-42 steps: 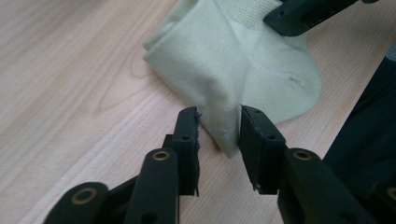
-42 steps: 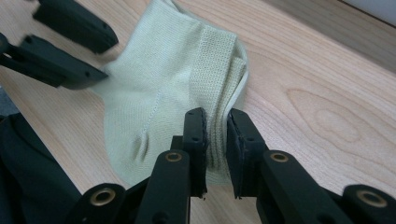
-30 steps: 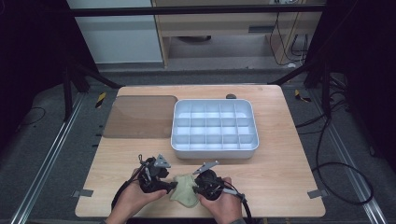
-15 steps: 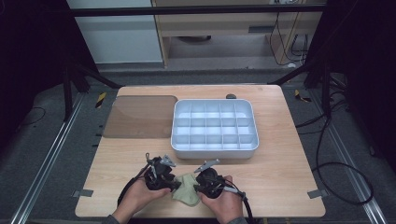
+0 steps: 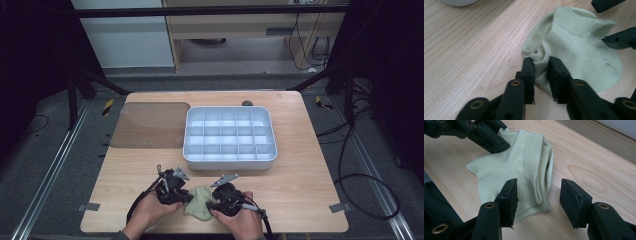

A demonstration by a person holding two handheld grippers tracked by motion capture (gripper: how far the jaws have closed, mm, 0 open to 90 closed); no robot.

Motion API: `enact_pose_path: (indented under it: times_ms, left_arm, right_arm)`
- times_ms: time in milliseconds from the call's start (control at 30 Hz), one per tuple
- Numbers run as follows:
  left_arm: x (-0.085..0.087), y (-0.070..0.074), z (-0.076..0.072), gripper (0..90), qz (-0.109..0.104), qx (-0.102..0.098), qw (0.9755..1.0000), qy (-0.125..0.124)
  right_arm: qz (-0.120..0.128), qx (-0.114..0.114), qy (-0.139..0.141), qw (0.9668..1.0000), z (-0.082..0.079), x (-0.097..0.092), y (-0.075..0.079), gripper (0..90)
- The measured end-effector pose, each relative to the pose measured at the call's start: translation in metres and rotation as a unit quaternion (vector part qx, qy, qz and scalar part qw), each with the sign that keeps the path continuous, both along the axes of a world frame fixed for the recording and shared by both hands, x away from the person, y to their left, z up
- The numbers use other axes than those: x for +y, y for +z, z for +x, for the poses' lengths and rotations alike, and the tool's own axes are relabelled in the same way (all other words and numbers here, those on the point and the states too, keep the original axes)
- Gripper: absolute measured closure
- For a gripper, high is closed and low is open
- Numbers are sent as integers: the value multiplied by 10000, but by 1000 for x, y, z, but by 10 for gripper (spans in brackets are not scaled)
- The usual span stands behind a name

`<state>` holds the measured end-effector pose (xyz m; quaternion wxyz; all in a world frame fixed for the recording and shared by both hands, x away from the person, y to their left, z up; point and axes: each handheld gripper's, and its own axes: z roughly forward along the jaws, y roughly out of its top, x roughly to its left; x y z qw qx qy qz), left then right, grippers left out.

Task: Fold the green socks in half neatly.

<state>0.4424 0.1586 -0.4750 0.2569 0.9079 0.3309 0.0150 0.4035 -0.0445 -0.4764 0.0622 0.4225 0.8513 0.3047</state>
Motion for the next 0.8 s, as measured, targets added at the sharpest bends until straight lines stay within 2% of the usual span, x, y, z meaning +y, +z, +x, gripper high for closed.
enact_pose_path:
  times_ms: [267, 467, 633, 800]
  left_arm:
    - [0, 0, 0, 813, -16, 14, 10000, 1]
    - [1, 1, -2, 831, 0, -14, 10000, 6]
    - [0, 1, -3, 836, 16, -45, 10000, 4]
    - [3, 3, -4, 839, 14, -27, 10000, -16]
  right_arm:
    - [-19, 45, 14, 10000, 5, 5, -6, 503]
    - [-23, 70, 61, 10000, 5, 10, -7, 611]
    - [-120, -13, 110, 9999, 5, 12, -6, 721]
    - [-195, -27, 150, 9997, 5, 14, -5, 771]
